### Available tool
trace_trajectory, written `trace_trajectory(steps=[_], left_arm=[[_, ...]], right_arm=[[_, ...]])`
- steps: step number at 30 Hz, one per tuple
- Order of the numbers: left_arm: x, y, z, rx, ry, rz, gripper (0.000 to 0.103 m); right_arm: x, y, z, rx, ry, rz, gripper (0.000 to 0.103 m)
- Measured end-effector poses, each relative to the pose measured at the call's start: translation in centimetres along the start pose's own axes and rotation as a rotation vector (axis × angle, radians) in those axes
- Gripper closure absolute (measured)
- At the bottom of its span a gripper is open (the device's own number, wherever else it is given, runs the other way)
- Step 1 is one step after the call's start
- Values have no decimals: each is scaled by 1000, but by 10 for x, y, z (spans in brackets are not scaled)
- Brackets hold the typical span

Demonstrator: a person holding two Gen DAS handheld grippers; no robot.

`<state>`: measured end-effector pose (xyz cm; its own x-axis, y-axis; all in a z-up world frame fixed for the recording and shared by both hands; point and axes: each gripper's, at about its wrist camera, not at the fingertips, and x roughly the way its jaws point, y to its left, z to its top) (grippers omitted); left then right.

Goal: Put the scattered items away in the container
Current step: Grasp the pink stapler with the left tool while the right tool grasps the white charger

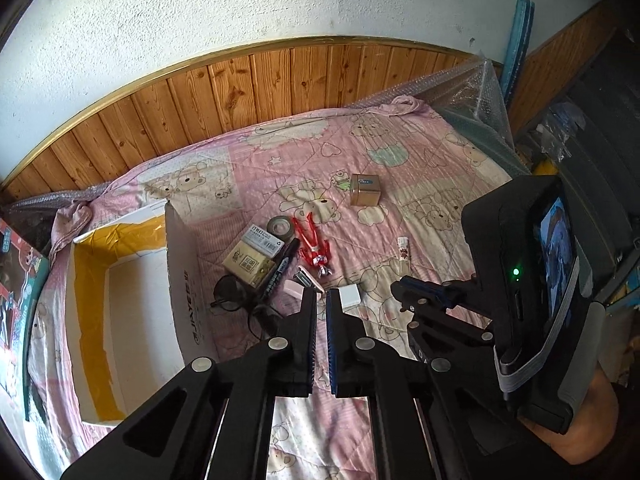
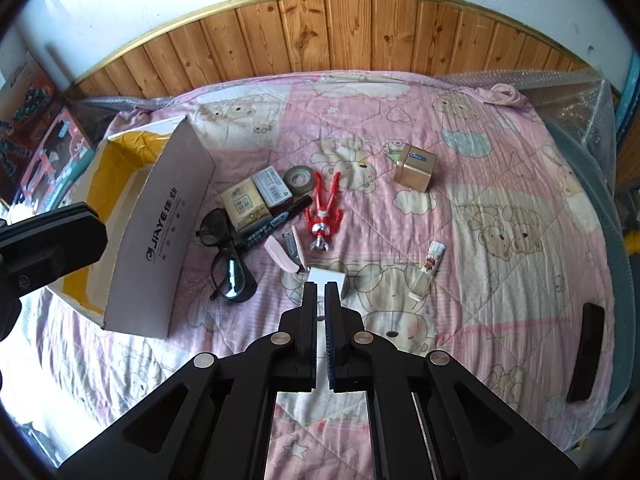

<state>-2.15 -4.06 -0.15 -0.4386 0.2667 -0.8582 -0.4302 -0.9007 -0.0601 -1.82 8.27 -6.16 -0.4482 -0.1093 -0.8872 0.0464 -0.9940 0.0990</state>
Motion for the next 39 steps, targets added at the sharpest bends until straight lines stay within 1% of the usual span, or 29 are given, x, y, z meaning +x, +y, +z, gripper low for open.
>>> trace_trajectory(steps=[5,11,13,15,16,17,18,19,20,22,24,26,30,32,34,36,39], left_arm=[[6,8,2,-28,6,-18,103],[14,13,2,-50,22,-7,103],[15,15,3,-54,25,3,103],[18,16,4,-58,32,17,103],[21,18,5,-64,37,18,101],[23,20,5,-70,43,20,98],[27,22,6,-76,51,21,88],[30,24,6,-83,59,18,81],[33,26,6,-91,65,20,66],[41,30,5,-106,72,24,59],[55,37,3,-118,86,30,57],[73,51,-2,-160,106,29,56],[118,78,-21,-268,203,-39,56],[137,82,-28,-291,247,-57,56],[153,82,-32,-309,273,-93,56],[167,82,-34,-337,298,-129,56],[187,83,-34,-373,330,-176,56]], right_arm=[[-2,7,7,-21,-7,1,100],[3,10,10,-35,-1,14,100],[3,12,11,-43,-7,15,99],[5,11,14,-41,-11,6,95],[7,11,15,-43,-7,7,90],[9,9,15,-36,-7,1,71],[11,7,16,-29,-9,-1,55],[14,4,16,-23,-4,0,54],[18,1,15,-12,7,2,54],[30,-8,13,20,41,25,54],[44,-18,10,64,77,42,54],[60,-31,6,111,117,48,54],[86,-55,-2,191,182,65,54],[98,-65,-4,237,212,95,54],[108,-73,-6,278,235,129,54],[117,-71,-7,284,255,173,54],[135,-59,-6,227,286,173,54]])
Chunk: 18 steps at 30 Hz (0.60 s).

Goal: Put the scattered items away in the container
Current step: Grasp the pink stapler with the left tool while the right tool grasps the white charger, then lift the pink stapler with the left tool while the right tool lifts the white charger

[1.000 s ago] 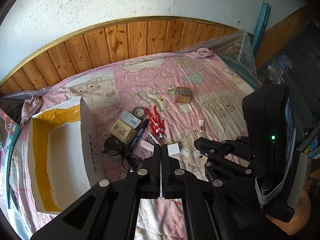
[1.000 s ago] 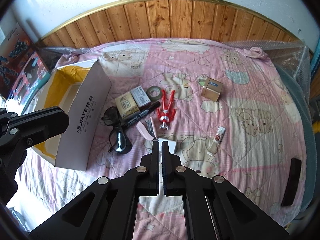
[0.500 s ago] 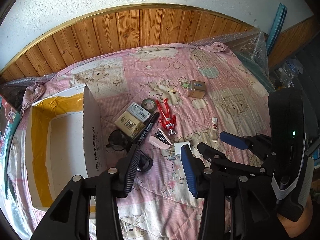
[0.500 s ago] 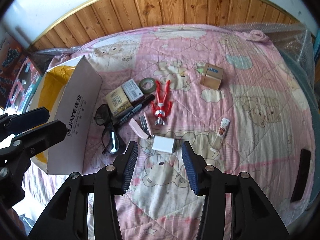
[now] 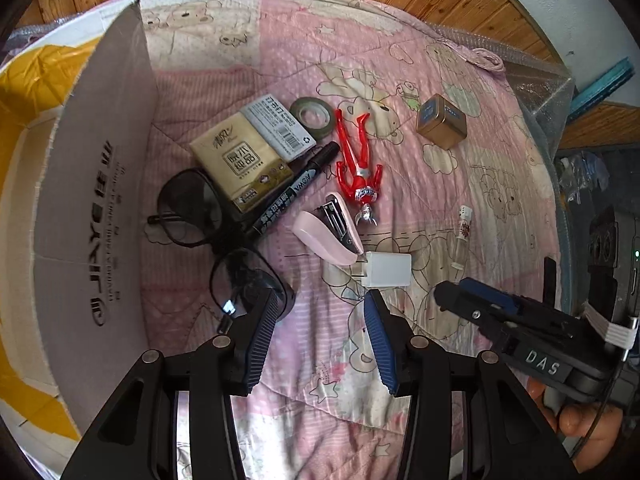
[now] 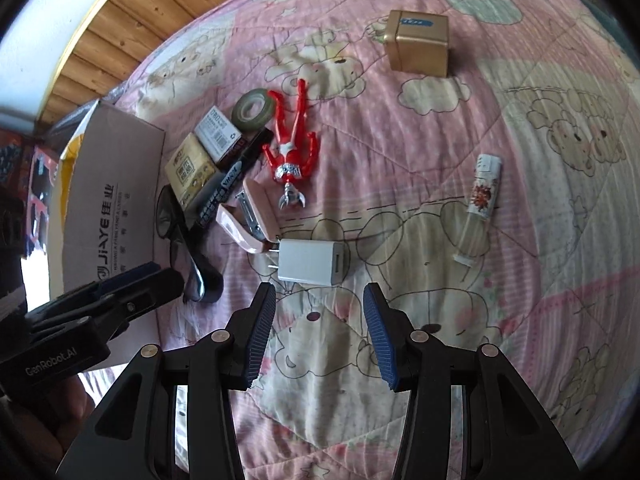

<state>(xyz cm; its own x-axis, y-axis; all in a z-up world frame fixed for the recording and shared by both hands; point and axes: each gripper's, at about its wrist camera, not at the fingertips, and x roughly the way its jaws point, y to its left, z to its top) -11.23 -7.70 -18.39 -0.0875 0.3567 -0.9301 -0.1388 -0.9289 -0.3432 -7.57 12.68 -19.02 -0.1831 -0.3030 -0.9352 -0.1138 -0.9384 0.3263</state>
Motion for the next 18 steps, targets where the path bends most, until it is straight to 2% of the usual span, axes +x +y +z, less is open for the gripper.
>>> trace_trajectory(steps=[5,9,11,13,15,16,18], left_arm=[[24,0,18,-63,30,-71,56],[45,1,33,-100,40,-94,56],[58,2,39,-109,55,-82,56],[74,6,43,-126,84,-79,56],[78,5,45,-128,73,-88,56],[79,0,47,-108,71,-70,56],[76,-10,49,-63,48,-31,56]], right_arm=[[28,12,3,-76,23,-44,54],[44,16,5,-129,15,-42,53],[50,16,7,-137,-6,-25,49],[53,17,6,-143,-29,-38,51],[51,15,6,-124,-38,-70,52],[49,11,5,-98,-42,-98,52],[42,-3,5,-11,-48,-98,51]])
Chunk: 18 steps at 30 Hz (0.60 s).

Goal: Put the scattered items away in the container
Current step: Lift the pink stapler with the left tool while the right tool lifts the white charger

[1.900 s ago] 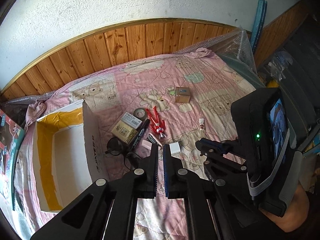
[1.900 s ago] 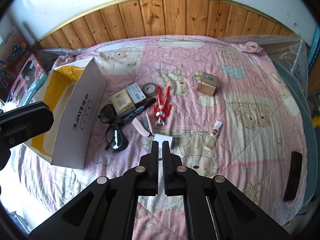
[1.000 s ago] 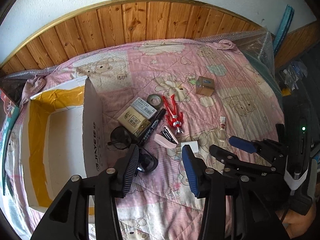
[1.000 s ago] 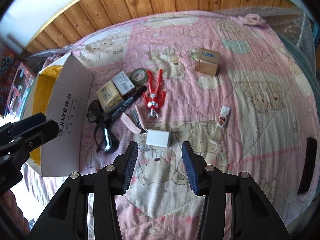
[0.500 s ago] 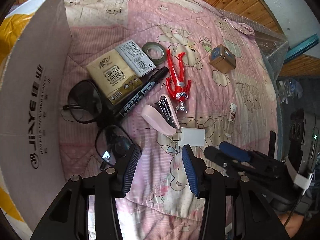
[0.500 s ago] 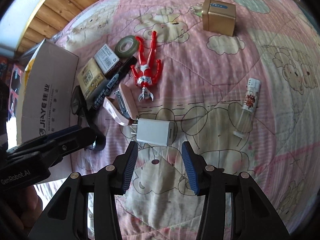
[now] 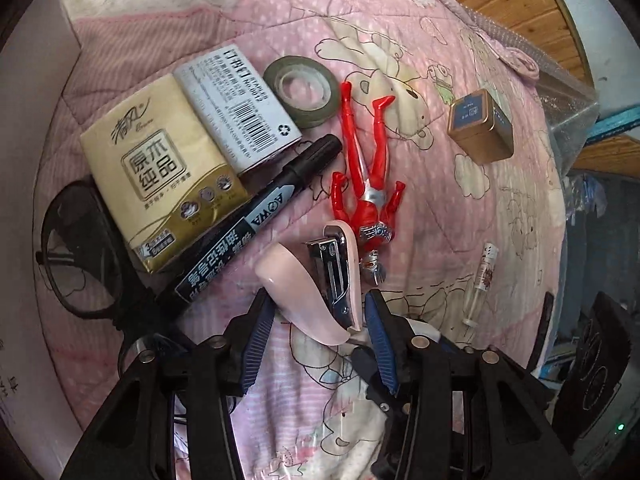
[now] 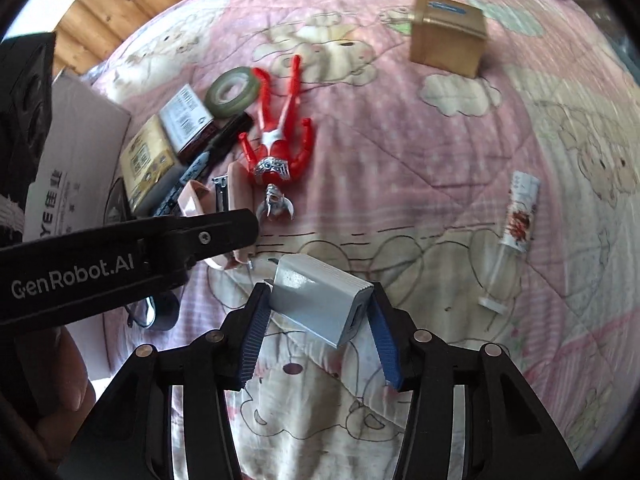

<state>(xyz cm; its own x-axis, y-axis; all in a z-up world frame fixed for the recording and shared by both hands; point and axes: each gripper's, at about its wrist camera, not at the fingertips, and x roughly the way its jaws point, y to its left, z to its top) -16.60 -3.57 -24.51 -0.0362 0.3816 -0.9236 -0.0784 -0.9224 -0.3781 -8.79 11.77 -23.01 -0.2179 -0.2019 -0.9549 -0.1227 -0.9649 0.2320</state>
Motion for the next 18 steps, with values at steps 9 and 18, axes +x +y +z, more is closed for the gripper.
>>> trace_trajectory(steps=[9,18], left_arm=[[-12,-34,1,104,-73,-80,61],[14,-42,-11,173,-52,43,61]], right_arm=[[-14,-64,-9,237,10,64,51],[-10,-53,-4,95,-26,32,48]])
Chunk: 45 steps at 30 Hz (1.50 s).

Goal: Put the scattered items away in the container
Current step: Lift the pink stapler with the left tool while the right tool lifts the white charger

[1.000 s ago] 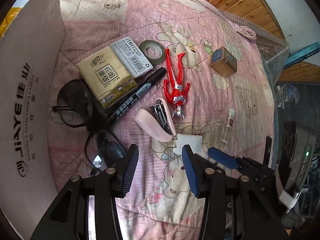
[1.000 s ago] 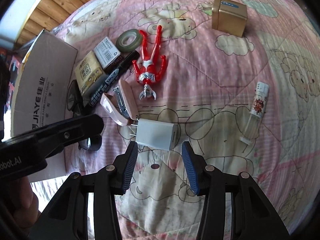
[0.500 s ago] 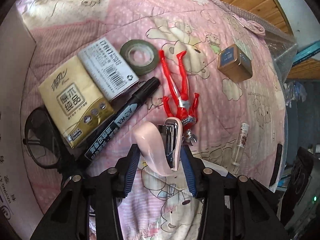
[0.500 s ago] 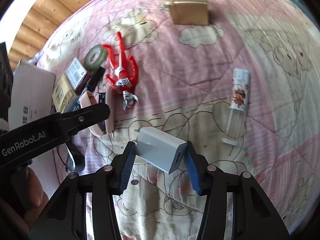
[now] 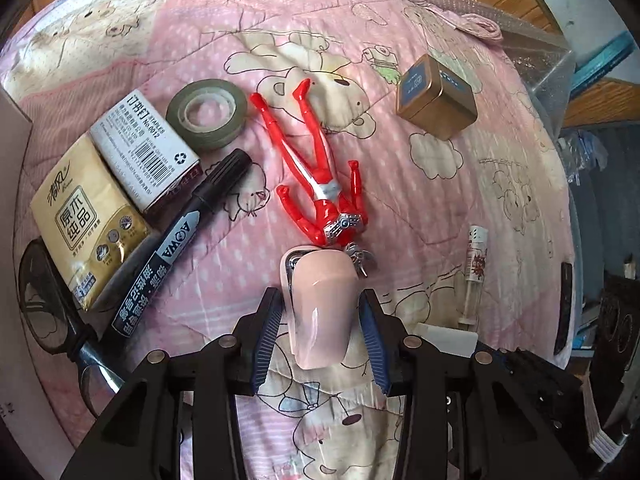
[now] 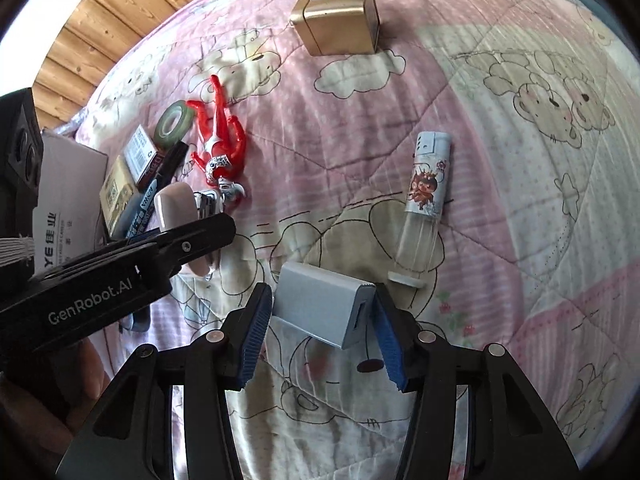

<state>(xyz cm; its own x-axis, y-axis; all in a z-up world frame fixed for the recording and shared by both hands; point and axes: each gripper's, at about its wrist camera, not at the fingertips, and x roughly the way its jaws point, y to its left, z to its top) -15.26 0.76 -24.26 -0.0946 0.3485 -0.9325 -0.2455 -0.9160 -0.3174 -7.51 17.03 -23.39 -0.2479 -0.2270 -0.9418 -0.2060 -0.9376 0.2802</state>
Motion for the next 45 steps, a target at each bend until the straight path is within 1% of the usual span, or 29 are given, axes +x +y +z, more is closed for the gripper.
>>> trace_trajectory(steps=[2,3,4,8,12,16,20,23,27,36,40,45], left_arm=[[0,-3,0,11,-2,17,62],[-1,-3,0,16,0,24,65],[-2,-2,0,22,4,25,70],[-10,3,0,21,14,9,78],[-20,7,-6,13,15,-15,78],[-27,10,-17,5,12,-24,78],[-40,12,-26,-2,0,-34,78],[-45,8,-26,-6,-11,-40,78],[-55,6,-30,-7,-34,-42,78],[-98,21,-48,-41,-92,-51,78],[-115,25,-57,-47,-107,-23,78],[-140,28,-66,-27,-133,63,78]], right_arm=[[-1,2,-2,-7,-9,-24,49],[-3,1,-5,-1,-12,-35,52],[-6,-2,-7,7,-12,-37,52],[-9,-7,-8,46,-9,-16,54],[-16,-8,-11,63,-15,-4,54],[-20,-9,-16,80,-2,-5,54],[-25,-3,-19,73,-1,-11,54],[-31,3,-22,60,-5,-15,54],[-38,14,-24,32,-13,-10,54],[-53,50,-33,-47,-28,7,54],[-61,67,-37,-90,-38,17,54],[-74,87,-42,-145,-54,31,54]])
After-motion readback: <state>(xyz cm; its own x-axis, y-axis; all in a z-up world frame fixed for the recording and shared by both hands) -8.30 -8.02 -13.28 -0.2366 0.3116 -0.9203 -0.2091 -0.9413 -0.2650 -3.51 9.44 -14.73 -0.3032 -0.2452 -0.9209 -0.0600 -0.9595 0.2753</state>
